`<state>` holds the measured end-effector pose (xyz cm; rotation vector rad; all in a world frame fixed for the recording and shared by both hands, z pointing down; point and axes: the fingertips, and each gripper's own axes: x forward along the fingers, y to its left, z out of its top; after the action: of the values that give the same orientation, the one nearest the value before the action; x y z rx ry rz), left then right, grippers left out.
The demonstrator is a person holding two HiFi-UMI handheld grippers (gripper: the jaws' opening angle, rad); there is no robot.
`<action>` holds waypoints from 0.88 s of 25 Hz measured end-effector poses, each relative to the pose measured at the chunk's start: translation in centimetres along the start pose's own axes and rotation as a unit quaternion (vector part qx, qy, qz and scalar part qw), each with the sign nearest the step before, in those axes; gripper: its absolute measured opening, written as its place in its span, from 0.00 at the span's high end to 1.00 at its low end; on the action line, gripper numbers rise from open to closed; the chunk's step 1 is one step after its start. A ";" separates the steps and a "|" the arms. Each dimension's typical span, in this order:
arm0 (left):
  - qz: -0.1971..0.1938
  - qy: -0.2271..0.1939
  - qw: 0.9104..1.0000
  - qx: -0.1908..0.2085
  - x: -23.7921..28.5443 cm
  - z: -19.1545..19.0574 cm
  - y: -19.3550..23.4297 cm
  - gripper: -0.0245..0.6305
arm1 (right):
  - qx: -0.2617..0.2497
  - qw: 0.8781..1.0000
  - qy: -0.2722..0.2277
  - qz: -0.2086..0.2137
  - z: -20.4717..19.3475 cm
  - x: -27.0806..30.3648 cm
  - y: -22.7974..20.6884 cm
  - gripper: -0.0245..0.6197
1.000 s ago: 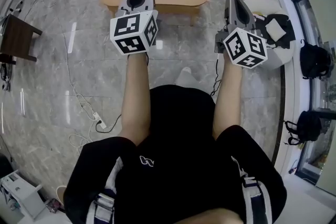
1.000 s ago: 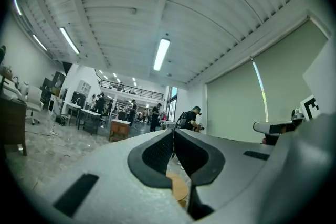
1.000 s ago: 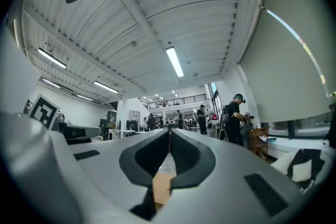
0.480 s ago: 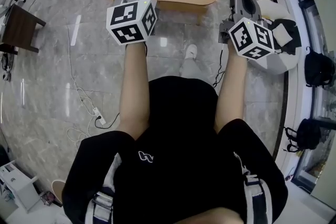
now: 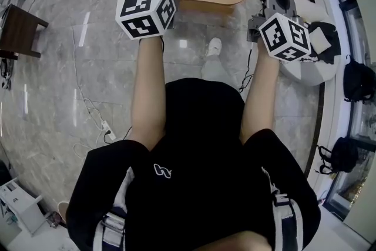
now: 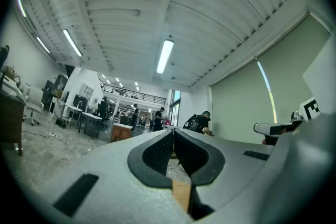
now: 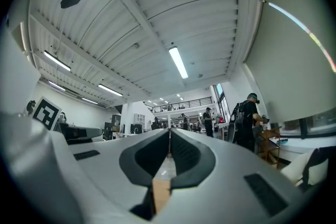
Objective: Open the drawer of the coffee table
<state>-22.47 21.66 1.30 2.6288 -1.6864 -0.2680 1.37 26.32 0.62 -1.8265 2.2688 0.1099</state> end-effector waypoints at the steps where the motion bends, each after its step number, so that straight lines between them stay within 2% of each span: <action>1: -0.004 0.000 1.000 -0.002 1.1 -0.3 -0.3 0.95 | 0.001 1.000 0.000 -0.004 -0.2 0.6 -1.0 0.94; 10: -0.014 0.009 1.000 -0.009 12.2 -3.4 -1.8 0.95 | 0.010 1.000 0.017 -0.014 -2.8 8.7 -9.4 0.94; 22: 0.006 -0.005 1.000 -0.003 29.3 -5.5 -0.5 0.95 | 0.005 0.999 0.038 0.017 -6.2 24.9 -19.0 0.94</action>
<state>-9.29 -5.03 2.58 2.6159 -1.7022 -0.2873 14.05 -2.86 2.69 -1.8164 2.3474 0.0361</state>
